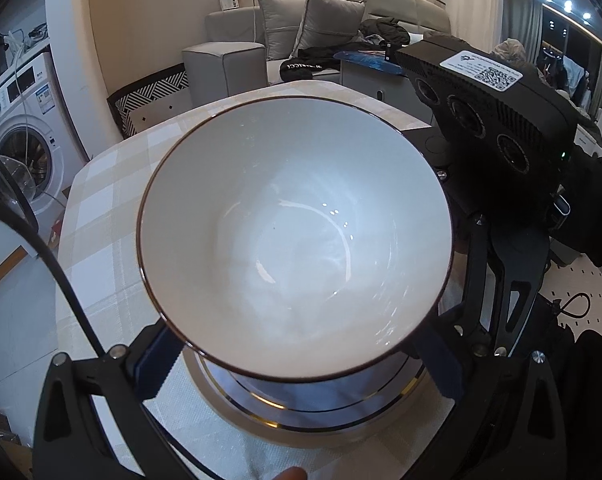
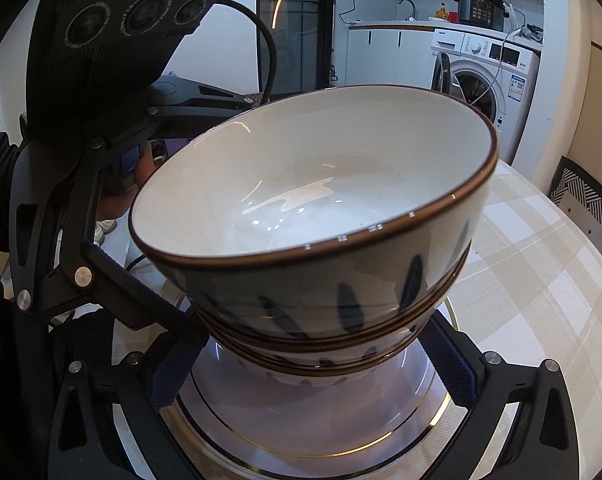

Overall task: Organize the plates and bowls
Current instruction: 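Carry the bowl stack with both grippers over the plate stack and lower it, then open both grippers and pull them back from the bowls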

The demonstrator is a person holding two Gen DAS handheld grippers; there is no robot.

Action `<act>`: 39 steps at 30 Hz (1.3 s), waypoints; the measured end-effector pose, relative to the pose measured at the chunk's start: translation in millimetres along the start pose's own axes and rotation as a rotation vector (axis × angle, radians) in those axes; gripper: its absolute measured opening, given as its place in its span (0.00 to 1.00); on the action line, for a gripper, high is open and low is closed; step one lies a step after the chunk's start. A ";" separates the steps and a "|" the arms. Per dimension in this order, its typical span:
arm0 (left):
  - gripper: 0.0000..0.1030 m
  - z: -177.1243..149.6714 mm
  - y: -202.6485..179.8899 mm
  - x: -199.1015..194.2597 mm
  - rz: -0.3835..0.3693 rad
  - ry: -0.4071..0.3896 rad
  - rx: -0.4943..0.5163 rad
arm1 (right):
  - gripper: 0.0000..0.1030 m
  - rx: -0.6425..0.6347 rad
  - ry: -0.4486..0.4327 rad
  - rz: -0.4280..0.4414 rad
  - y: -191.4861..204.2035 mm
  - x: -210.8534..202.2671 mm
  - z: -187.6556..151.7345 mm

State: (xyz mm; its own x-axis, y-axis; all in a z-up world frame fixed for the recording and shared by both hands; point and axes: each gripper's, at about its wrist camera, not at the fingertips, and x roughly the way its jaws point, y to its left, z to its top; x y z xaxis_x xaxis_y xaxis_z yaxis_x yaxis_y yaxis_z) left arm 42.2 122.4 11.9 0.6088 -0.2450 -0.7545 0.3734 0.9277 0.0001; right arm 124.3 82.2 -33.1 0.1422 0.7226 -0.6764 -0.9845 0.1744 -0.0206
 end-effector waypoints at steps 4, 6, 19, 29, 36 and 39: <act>1.00 0.9 -1.0 -0.9 0.007 0.002 0.003 | 1.00 0.018 -0.013 0.017 -0.8 0.5 -1.1; 1.00 1.1 -1.6 -0.9 0.011 0.003 0.007 | 1.00 0.025 -0.018 0.021 -1.0 0.6 -2.3; 1.00 0.9 -3.8 1.0 0.015 0.018 0.021 | 1.00 0.037 -0.003 0.046 -3.2 10.2 -7.5; 1.00 -5.3 -1.5 3.6 0.008 0.010 0.003 | 1.00 0.009 -0.006 0.000 3.1 2.7 -9.6; 1.00 -6.0 -3.9 1.4 0.018 0.003 0.003 | 1.00 0.005 -0.005 -0.018 2.5 -4.5 -14.5; 1.00 -7.4 -5.2 -3.4 0.020 -0.009 0.012 | 1.00 0.010 -0.003 -0.030 2.2 -6.5 -15.1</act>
State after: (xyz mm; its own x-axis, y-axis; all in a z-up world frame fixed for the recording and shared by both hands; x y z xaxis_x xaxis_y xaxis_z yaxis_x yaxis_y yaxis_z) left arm 33.0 120.5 9.6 0.6222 -0.2292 -0.7486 0.3698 0.9288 0.0230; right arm 119.7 67.7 -39.9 0.1720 0.7189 -0.6735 -0.9787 0.2027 -0.0336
